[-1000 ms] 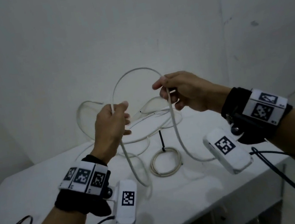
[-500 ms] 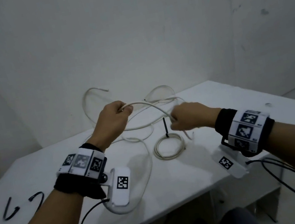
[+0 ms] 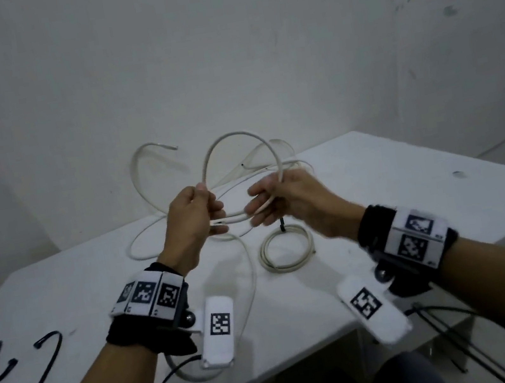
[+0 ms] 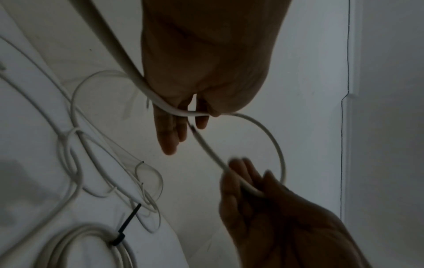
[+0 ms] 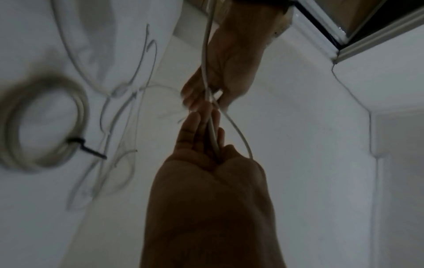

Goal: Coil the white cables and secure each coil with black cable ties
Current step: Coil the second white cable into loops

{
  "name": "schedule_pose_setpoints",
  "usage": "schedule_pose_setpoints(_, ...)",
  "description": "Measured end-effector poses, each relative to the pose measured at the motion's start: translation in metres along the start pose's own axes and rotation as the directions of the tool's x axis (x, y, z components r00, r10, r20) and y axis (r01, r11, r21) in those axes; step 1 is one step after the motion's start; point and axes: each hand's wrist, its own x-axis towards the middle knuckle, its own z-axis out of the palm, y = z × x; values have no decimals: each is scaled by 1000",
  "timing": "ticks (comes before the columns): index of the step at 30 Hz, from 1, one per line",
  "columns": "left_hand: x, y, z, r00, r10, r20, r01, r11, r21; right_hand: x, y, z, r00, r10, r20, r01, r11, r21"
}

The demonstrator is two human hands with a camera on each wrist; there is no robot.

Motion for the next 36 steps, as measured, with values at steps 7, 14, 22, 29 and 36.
schedule_pose_setpoints(7,8,0,-5,984,-176,-36,146,903,-405,0,41,27,996,-28,-81,40,988,148)
schedule_pose_setpoints(14,10,0,-10,989,-148,-15,126,885,-449,10,43,34,990,2,-142,55,918,394)
schedule_pose_setpoints(22,6,-6,-2,976,-48,-211,-42,915,-402,9,49,64,995,71,-63,-18,794,607)
schedule_pose_setpoints(29,4,-6,-1,969,12,-248,-103,929,-355,9,46,65,992,95,-77,-17,732,681)
schedule_pose_setpoints(36,-3,-12,6,965,8,-261,-75,966,-249,9,55,81,985,59,-162,-3,946,325)
